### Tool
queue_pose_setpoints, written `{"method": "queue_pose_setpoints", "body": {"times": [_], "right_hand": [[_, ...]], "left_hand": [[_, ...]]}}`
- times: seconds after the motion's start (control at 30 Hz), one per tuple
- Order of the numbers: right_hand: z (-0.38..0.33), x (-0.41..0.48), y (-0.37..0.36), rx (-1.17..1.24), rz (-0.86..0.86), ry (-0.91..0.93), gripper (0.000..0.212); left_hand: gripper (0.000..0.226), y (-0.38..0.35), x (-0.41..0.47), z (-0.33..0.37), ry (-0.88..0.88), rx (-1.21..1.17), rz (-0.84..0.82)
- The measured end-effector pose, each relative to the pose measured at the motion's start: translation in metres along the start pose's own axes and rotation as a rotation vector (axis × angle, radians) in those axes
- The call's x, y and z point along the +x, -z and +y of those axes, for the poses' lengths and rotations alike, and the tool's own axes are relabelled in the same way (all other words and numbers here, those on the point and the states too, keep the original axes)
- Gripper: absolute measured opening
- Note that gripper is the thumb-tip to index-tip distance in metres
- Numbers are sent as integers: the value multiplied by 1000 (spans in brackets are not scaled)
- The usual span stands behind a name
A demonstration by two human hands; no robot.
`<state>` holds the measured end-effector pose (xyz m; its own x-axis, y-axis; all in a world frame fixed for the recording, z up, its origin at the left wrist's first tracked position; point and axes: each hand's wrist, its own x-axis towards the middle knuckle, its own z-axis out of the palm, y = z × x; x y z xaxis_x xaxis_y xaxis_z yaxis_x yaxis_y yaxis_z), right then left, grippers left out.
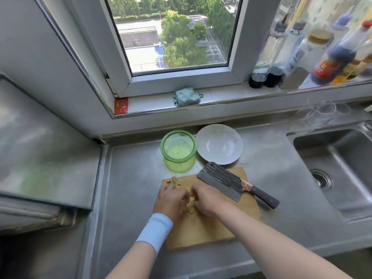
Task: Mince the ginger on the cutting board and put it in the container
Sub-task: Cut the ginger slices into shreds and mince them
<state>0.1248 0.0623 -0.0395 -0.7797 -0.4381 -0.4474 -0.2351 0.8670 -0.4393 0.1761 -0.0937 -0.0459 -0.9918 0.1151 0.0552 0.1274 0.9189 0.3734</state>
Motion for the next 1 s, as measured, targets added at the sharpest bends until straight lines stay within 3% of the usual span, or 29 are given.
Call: {"method": "queue_pose_setpoints", "body": {"times": [0.13,0.27,0.5,0.63,0.8,0.9,1.0], "right_hand": [[3,1,3,-54,-39,5,11],[-1,2,10,-119,-87,72,9],[6,-5,12,75,-50,28,10],[23,-15,23,146,-44,-96,8],[44,-37,14,69,-16,-111,5],[56,-41,16,59,35,-86,16],[64,-45,22,36,121,-35,28]], "left_hand": [[12,6,-6,-1,139,-178,95],[17,13,-18,4,375,-447,-11],[21,8,-42,15,553,-576,-77],[18,3,-45,21,581,-596,-123],[17,-13,-36,41,595,-578,-179],[7,-25,-35,51,568,-493,-214],[12,-34,-36,58,519,-446,-245]]}}
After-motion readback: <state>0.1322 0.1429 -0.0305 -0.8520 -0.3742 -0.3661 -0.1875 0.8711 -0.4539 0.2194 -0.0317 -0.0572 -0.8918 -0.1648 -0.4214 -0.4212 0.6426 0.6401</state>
